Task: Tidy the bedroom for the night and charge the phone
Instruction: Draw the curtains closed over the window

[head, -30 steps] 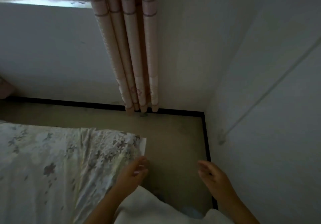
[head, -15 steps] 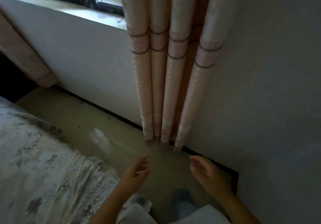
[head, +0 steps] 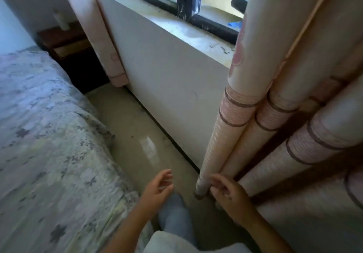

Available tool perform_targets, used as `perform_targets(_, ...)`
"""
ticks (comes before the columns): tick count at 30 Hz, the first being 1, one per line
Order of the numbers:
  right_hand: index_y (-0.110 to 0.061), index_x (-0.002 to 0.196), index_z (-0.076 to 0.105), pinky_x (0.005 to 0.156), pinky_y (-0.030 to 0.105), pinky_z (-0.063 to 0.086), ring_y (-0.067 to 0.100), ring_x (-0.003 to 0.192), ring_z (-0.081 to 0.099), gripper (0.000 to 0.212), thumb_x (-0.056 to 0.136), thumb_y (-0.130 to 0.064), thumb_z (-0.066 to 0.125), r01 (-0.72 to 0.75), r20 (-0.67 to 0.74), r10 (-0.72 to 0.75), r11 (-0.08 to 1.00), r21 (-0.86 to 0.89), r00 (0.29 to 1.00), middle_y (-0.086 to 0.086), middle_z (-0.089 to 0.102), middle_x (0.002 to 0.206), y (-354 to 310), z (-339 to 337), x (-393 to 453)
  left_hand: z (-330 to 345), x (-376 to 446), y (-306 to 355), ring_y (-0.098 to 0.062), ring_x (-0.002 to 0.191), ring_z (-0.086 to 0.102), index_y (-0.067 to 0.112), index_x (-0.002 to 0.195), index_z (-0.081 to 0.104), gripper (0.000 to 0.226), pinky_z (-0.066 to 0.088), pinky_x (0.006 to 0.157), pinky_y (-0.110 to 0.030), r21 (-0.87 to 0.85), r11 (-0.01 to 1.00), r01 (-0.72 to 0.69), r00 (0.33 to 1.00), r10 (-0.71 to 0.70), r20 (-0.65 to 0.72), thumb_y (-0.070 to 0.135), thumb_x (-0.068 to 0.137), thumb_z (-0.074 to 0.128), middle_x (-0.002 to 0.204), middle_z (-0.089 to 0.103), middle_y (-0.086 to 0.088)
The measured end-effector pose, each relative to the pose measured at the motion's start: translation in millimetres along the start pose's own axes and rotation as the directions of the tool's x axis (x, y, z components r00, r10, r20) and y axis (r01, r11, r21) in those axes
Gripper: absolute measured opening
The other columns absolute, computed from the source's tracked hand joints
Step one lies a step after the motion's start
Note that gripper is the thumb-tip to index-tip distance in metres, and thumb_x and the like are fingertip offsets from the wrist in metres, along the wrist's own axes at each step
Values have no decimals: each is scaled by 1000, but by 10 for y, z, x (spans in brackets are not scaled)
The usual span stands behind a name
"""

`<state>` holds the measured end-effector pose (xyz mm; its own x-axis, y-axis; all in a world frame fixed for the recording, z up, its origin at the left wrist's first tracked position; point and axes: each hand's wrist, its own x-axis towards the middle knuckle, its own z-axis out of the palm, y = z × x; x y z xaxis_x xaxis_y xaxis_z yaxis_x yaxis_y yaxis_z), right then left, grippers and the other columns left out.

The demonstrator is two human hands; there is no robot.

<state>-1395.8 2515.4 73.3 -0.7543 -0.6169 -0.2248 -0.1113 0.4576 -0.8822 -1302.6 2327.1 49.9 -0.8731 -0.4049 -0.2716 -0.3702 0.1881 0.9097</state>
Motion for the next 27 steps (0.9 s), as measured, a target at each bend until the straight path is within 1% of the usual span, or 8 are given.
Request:
perform_targets(5, -34, 92, 53, 74, -2, 40, -7, 83, 56, 18, 75, -29, 57, 54, -243, -53, 999, -3, 969, -1, 59, 93, -345, 247, 940, -568, 1188, 211, -1, 88, 52, 18, 109, 43, 31, 42, 71, 3, 67, 991, -119, 986, 110, 129, 2, 85, 53, 100, 50, -2)
perform_targets(8, -11, 112, 55, 74, -8, 34, -1, 93, 52, 28, 84, -10, 57, 7, -367, -10, 1000, -10, 930, 1, 54, 107, -633, 390, 1519, -934, 1903, 412, 6, 85, 55, 6, 118, 44, 36, 40, 71, 4, 135, 970, -204, 946, 160, 282, -2, 84, 52, 104, 52, -6)
perform_targets(11, -11, 114, 53, 77, -4, 35, 9, 96, 51, 29, 86, -12, 56, -4, -518, 26, 999, 44, 855, -3, 51, 107, -983, 388, 1877, -1156, 2418, 732, 13, 81, 56, 9, 116, 45, 37, 41, 71, 3, 150, 937, -316, 872, 225, 436, 8, 81, 58, 106, 54, -12)
perform_targets(14, -29, 103, 50, 79, 1, 41, 2, 91, 53, 26, 86, -9, 55, 3, -679, 87, 992, 130, 729, -3, 54, 103, -1257, 296, 1899, -1183, 2798, 1141, -2, 90, 52, 18, 111, 43, 40, 41, 71, 3, 117, 884, -452, 750, 306, 586, 23, 72, 52, 106, 53, -7)
perform_targets(19, -42, 94, 51, 75, 1, 44, -7, 91, 59, 35, 85, -8, 56, 60, -811, 97, 985, 161, 577, -12, 59, 102, -1715, 41, 1432, -814, 2890, 1953, 2, 96, 50, 29, 109, 40, 34, 43, 81, -8, -79, 742, -666, 395, 440, 806, 9, 85, 54, 111, 50, 1)
perform_targets(21, -41, 92, 60, 78, 4, 46, -7, 93, 60, 22, 79, -24, 60, 139, -890, 60, 981, 137, 452, -14, 67, 94, -1932, -38, 1168, -632, 2713, 2294, -4, 102, 51, 36, 106, 39, 36, 41, 87, -11, -225, 658, -719, 250, 547, 799, 11, 85, 54, 109, 50, 8)
perform_targets(24, -45, 90, 63, 76, 7, 49, -2, 89, 63, 27, 64, -39, 59, 193, -997, -29, 981, -14, 75, -24, 70, 90, -2126, -150, 834, -413, 2330, 2797, 7, 105, 49, 48, 104, 36, 33, 41, 89, -2, -452, 485, -749, 24, 701, 712, 38, 77, 51, 110, 46, 23)
perform_targets(27, -47, 96, 57, 74, 7, 49, 3, 89, 61, 39, 60, -56, 66, 27, -961, -151, 986, -162, -232, -17, 66, 92, -2209, -313, 664, -203, 1958, 3239, 5, 105, 49, 51, 105, 36, 37, 42, 89, -5, -569, 394, -722, -28, 805, 592, 51, 70, 47, 110, 41, 29)
